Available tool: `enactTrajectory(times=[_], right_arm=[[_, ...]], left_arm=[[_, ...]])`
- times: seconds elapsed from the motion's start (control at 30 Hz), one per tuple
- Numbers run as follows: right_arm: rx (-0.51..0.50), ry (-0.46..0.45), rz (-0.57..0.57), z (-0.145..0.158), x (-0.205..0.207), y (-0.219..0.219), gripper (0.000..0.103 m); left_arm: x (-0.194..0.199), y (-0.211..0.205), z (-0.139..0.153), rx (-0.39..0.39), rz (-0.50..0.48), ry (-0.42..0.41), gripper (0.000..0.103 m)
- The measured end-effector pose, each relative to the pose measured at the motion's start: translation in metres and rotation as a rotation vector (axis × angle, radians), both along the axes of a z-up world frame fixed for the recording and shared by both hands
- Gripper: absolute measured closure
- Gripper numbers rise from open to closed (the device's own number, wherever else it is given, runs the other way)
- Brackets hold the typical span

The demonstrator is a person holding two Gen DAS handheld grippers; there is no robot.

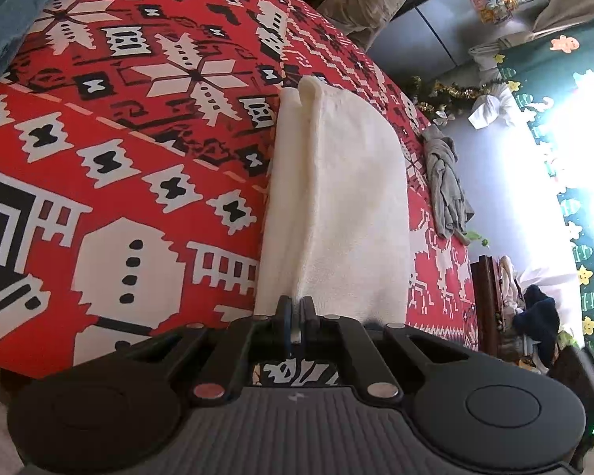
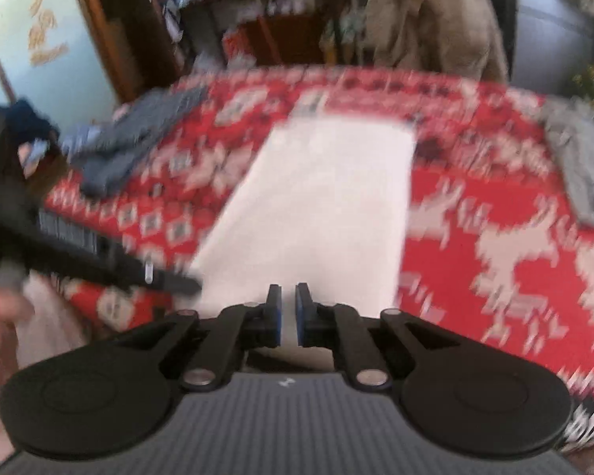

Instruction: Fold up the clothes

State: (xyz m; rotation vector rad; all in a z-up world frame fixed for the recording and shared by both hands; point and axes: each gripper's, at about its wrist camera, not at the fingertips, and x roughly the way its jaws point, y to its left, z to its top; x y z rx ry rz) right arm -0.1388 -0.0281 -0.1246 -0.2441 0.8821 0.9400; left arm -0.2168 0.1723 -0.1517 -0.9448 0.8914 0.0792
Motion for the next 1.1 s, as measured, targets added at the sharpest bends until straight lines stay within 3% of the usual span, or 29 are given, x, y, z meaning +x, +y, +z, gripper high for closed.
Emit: enactTrajectory(times=[0.07,0.2,0.33,0.43,0.6,0.83,1.1], right_arm=[[-0.019,0.007,0.022,-0.002,-0.008,-0.006,0.096],[0.052,-0.018,0.018,0.025,-0.007,-0.012,0.094],[0.062,-0.084,0.071,0.041,0.015,0.017,0.093],[-0.033,-0.092,0.129,0.024,0.033,0.047,0.093],[-0.067,-0.131,0.228,0.007,0.029,0.085,0.093],[-0.083,-0.133,0.26,0.008,0.051,0.104,0.101],[-0.107,-0.173,0.245,-0.001,0.084,0.152,0.101]], left_arm=[[0.0,0.0,0.0,0.002,-0.001,-0.004,0.098],[-0.002,0.001,-0.001,-0.011,0.005,-0.01,0.098],[-0.004,0.003,-0.004,-0.031,0.02,-0.018,0.098],[-0.006,0.004,-0.006,-0.047,0.03,-0.024,0.098],[-0.01,0.006,-0.009,-0.072,0.048,-0.034,0.098],[-0.013,0.01,-0.013,-0.109,0.054,-0.049,0.098],[-0.013,0.012,-0.014,-0.131,0.065,-0.044,0.098]])
